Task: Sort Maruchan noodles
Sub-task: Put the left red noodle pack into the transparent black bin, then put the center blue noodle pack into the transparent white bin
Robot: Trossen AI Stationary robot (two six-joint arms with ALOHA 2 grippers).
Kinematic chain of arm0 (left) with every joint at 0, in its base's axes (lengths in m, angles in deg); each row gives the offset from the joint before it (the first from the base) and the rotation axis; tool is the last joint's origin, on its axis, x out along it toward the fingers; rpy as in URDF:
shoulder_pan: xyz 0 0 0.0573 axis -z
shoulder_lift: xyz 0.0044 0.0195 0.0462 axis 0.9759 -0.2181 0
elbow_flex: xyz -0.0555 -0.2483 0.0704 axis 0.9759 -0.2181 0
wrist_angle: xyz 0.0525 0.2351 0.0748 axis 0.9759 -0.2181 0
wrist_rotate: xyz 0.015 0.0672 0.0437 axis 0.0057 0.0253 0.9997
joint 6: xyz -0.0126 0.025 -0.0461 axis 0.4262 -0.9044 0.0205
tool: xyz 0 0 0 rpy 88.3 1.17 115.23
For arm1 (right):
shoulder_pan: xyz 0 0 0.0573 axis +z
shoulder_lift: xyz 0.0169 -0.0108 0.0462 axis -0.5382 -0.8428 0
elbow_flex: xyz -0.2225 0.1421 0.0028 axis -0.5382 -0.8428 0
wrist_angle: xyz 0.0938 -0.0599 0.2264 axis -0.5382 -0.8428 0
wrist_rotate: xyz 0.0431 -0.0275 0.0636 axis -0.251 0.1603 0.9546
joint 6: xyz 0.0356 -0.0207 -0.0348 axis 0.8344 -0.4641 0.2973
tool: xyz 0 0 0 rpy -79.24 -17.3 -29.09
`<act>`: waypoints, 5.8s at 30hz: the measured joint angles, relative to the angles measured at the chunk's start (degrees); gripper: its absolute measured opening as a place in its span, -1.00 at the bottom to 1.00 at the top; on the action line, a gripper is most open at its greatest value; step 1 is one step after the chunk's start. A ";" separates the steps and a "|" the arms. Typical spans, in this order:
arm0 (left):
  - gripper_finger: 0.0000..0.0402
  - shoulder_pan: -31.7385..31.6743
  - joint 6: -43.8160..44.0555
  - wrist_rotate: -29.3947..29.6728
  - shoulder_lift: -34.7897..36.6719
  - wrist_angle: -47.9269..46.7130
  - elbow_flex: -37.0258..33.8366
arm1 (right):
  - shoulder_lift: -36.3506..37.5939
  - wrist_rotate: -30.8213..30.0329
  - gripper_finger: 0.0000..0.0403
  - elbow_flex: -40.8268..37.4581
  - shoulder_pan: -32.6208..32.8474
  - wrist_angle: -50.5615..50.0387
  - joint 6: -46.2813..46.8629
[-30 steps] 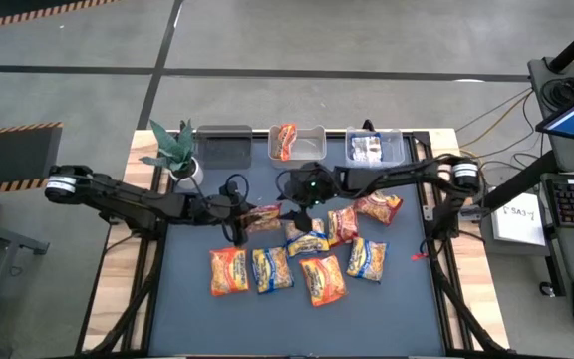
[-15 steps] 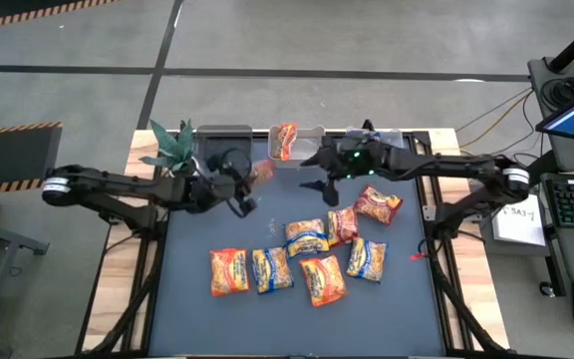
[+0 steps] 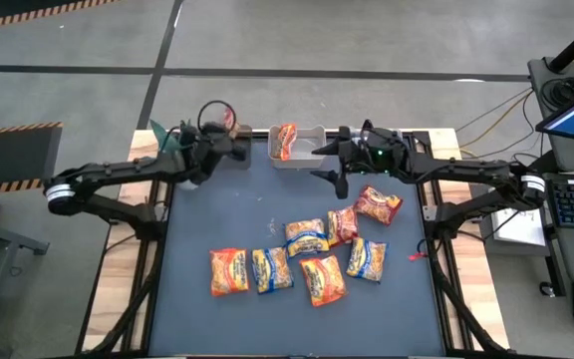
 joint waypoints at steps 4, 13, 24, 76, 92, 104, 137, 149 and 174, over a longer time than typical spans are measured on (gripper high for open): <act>-0.44 -1.97 5.71 -0.05 -3.31 0.31 -0.02 | -0.19 0.09 0.29 0.00 -0.51 -0.19 -0.21; -0.44 -2.27 8.83 -0.05 -12.73 5.53 1.10 | -0.20 0.10 0.28 -0.07 -0.83 -0.24 -0.68; -0.44 -2.52 10.02 1.14 -19.89 5.73 4.02 | -0.20 0.08 0.27 -0.09 -0.83 -0.62 -1.28; -0.11 5.74 -18.63 -32.76 -5.20 -3.32 3.40 | -0.27 0.12 0.27 -0.07 -0.50 -0.88 9.30; -0.11 14.89 -24.85 -47.71 -3.55 -4.92 1.84 | -0.55 0.18 0.02 -0.07 13.97 -6.67 33.63; -0.11 17.71 -24.81 -47.87 -8.84 -4.16 1.84 | -7.92 -1.39 -0.32 -0.04 19.89 -12.80 46.77; -0.11 19.58 -23.34 -47.61 -9.68 -3.64 1.44 | -31.44 -8.72 -0.44 19.21 20.09 -40.42 21.24; -0.11 19.58 -22.84 -47.63 -9.68 -2.66 1.42 | -31.44 -9.03 -0.45 18.78 19.85 -40.32 21.37; -0.11 19.58 -22.25 -47.67 -9.71 -1.61 1.42 | -31.32 -2.54 -0.96 20.22 21.68 -38.05 21.00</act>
